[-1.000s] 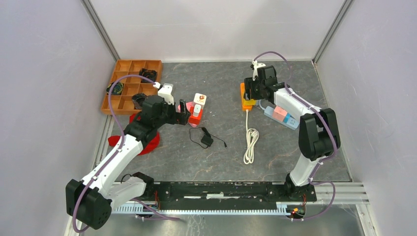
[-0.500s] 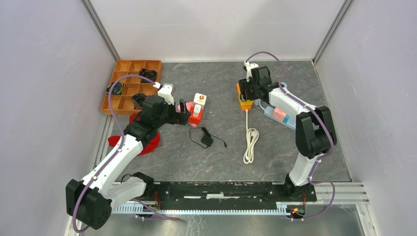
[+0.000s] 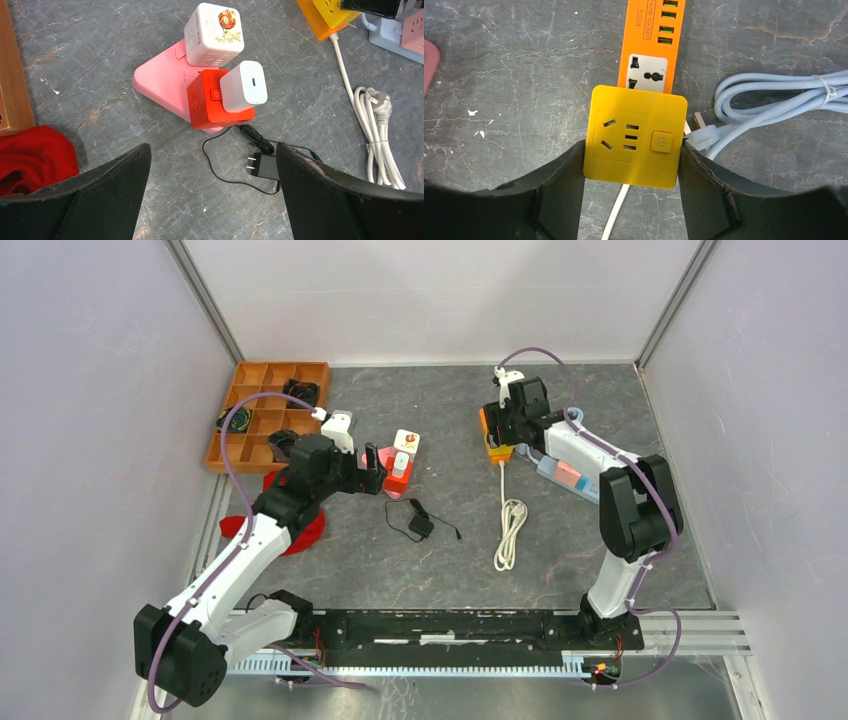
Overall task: Insert the plug
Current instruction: Insert the plug into the socket.
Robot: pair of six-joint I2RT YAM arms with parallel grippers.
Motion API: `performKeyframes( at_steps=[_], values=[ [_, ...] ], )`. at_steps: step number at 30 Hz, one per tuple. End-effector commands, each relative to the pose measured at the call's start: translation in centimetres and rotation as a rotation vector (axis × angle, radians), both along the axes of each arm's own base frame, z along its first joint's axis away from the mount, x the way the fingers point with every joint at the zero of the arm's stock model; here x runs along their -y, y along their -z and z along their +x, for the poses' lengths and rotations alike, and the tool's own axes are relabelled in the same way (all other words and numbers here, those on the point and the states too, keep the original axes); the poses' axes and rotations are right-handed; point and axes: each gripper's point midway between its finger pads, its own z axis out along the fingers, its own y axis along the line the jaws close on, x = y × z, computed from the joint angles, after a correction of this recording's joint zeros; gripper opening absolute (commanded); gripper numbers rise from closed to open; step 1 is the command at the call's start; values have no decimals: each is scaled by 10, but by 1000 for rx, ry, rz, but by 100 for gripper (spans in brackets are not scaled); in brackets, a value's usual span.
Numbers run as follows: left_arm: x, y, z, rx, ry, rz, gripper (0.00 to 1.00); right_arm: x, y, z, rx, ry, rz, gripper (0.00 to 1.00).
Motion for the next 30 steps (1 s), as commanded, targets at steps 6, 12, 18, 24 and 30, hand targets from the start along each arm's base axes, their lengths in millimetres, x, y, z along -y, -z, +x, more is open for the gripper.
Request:
performKeyframes(
  at_steps=[6,12,18,24,30],
  values=[
    [-4,-4,4,32,-12,13,100,17,77,-51,-189,-34,-176,43],
    [-3,-3,4,30,-9,11,100,27,107,-75,-303,-35,-230,43],
    [-4,-4,3,33,-8,15,100,27,107,-78,-315,-55,-233,48],
    [-4,-6,3,42,-8,14,100,0,40,-34,-175,-88,-135,75],
    [-6,-10,1,54,-9,19,100,-21,-48,4,-11,-92,-30,98]
  ],
)
